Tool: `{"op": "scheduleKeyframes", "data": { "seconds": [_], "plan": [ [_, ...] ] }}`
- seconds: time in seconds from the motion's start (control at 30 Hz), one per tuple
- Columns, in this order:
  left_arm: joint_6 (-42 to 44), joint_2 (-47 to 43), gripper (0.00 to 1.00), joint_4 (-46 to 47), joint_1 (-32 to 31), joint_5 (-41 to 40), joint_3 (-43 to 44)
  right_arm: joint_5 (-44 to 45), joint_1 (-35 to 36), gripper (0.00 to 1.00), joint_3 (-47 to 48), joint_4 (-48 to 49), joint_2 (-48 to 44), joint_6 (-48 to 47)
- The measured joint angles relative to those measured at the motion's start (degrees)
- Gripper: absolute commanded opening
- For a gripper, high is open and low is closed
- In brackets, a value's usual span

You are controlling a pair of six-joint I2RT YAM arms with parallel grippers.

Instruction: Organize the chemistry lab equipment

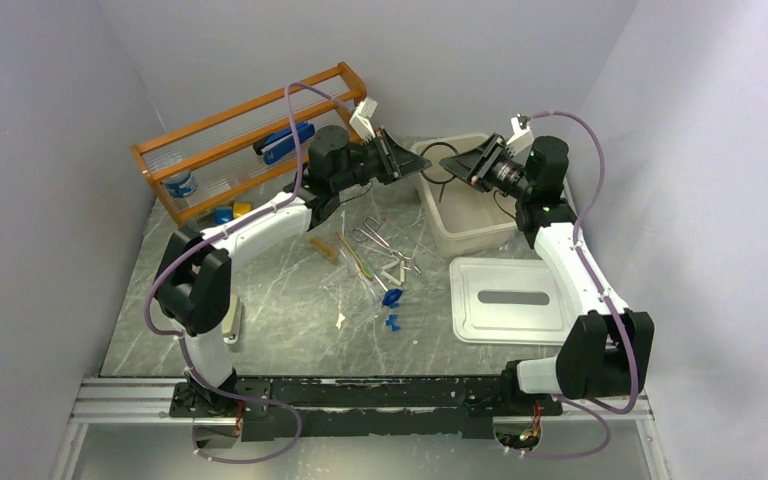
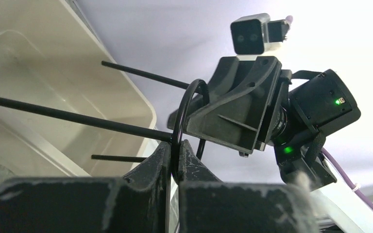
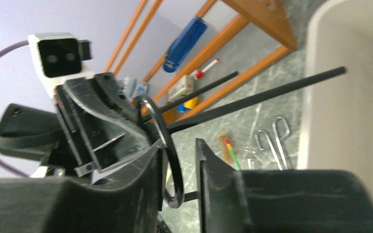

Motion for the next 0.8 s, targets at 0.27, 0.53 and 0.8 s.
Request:
{"op": "scheduleKeyframes", "data": {
  "seconds": [0.27,0.53,0.8],
  "plan": [
    [-0.1,0.5,0.05,2.0,-0.7,-0.5,0.0,9.4,0.9,0.42,-0.2,-8.1,-3.7,0.3],
    [0.4,0.5,0.05,3.6,-1.7,-3.3,-0.3,22.3,8.0,0.04,-4.4,-9.9,-6.7,8.4],
    [1.4,0.6,0.54,3.5,-1.9,-5.3,-1.1,30.9,9.3,0.00,-4.2,-11.2,-8.1,11.6]
  ]
}}
